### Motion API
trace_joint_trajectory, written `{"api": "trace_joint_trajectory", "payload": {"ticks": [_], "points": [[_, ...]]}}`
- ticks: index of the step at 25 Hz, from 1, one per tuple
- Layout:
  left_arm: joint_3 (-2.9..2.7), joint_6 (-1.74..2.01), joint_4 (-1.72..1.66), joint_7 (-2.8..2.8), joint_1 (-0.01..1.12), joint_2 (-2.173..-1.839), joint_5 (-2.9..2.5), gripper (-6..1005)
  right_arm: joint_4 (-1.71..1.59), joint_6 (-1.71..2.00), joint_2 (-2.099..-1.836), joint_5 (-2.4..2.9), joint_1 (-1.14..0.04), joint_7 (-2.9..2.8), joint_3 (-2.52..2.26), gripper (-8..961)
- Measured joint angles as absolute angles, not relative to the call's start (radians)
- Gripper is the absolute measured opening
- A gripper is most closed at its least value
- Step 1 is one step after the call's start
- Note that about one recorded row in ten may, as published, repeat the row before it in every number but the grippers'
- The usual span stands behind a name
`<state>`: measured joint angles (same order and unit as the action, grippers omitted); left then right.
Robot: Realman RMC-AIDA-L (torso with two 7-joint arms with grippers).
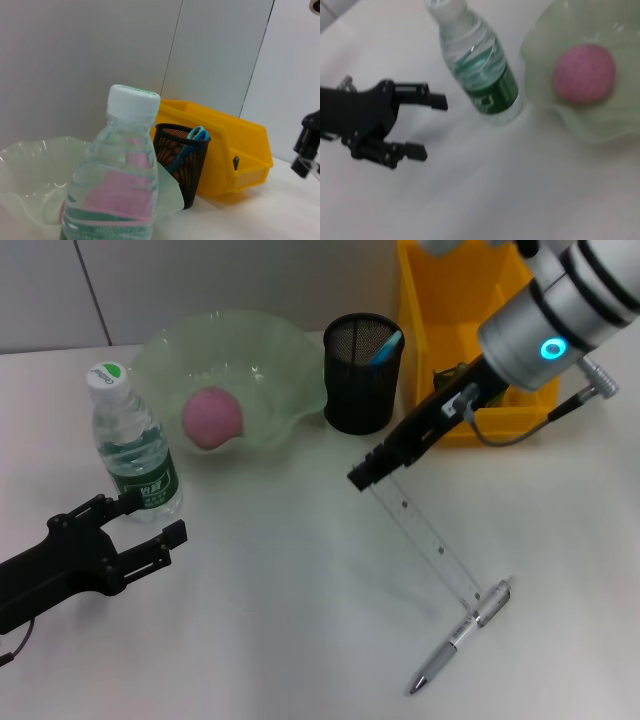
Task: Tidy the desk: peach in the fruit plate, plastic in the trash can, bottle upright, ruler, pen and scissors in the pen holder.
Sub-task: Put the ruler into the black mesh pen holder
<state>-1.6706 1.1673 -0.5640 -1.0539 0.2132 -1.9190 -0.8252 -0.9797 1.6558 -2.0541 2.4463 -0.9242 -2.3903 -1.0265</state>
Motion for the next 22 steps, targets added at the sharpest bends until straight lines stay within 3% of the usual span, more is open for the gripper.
{"api": "trace_joint_trajectory", "payload": {"ticks": [15, 22], "points": [[-1.67, 1.167, -0.562, -1.051, 0.225, -1.922, -0.825, 803, -0.981, 1.542, -1.995, 2.349, -0.946, -2.315, -0.857, 383], [-1.67, 1.167, -0.562, -1.049, 0.227, -1.924, -0.825, 802, -0.99, 1.444, -1.989, 2.299, -0.952, -2.306, -0.856, 383]]}}
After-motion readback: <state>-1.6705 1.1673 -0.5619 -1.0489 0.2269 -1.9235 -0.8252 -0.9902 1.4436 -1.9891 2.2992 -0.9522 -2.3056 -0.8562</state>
